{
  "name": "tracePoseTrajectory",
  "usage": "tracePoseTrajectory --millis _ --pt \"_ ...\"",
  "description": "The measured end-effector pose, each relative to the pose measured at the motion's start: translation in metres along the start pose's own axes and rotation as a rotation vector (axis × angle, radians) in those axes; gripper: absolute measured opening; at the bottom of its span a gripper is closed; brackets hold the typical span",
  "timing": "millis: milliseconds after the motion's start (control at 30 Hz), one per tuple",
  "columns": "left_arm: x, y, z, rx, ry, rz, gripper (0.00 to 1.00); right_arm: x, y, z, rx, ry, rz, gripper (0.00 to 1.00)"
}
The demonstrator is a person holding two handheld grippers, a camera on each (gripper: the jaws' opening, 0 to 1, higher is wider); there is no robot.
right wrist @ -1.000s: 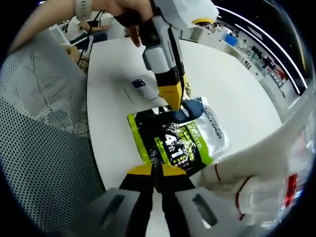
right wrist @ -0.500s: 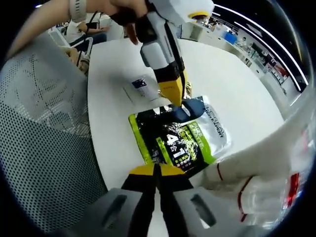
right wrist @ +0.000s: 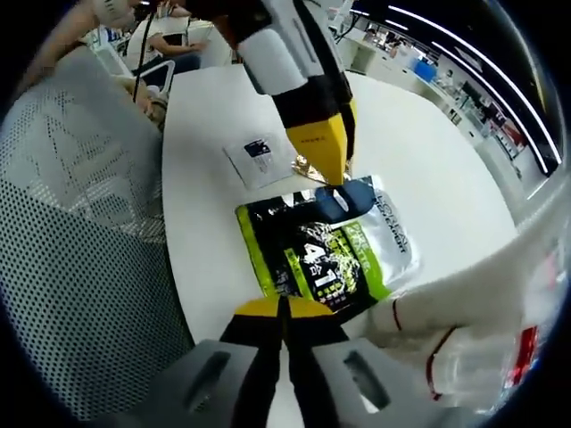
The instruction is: Arrange the skincare products in the storage area until every visible bottle or jar stands upright without overlapping.
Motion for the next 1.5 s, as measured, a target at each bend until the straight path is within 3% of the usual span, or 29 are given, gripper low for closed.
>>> tracePoseTrajectory --millis 167,433,567,667,833,1100,1200,1333,1500 --pt "0.017 -0.002 -0.002 -0.004 -0.035 -0.04 0.21 0.002 -0.004 0.0 -0.015 -0.011 -0.003 0.07" --pt "0.036 -0.009 0.004 -0.028 -0.054 -0.113 0.29 0.021 -0.004 -0.017 0.019 -0.072 0.025 0.07" --pt "0.047 -0.011 0.002 -0.036 -0.086 -0.157 0.33 0.044 -0.005 -0.026 -0.023 -0.16 0.044 0.07" --pt "0.056 -0.018 0.002 -0.039 -0.114 -0.175 0.38 0.067 -0.008 -0.026 -0.016 -0.187 0.088 0.08" --pt "0.064 -0.032 0.006 -0.065 -0.118 -0.183 0.42 0.097 -0.007 -0.028 -0.062 -0.258 0.097 0.08" --pt "0.082 -0.05 0.0 -0.056 -0.187 -0.211 0.53 0.142 -0.013 -0.016 -0.115 -0.311 0.192 0.18" --pt "0.089 -0.056 -0.002 -0.054 -0.217 -0.232 0.55 0.154 -0.015 -0.01 -0.125 -0.308 0.229 0.27" --pt "0.096 -0.06 -0.003 -0.036 -0.256 -0.25 0.62 0.165 -0.018 -0.002 -0.169 -0.321 0.266 0.34" --pt "0.099 -0.063 0.003 -0.039 -0.254 -0.256 0.65 0.172 -0.021 0.012 -0.234 -0.307 0.308 0.49"
Point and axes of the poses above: the point that each gripper's makers call its tool centre point, and the gripper's own axes: x roughly backward along the fingers, y roughly to its left, z roughly out of its underside, the point moved 3 cm from there along x, roughly backward along the fingers, and after that the axes turned 12 degrees about x, right-handed, at the moved point
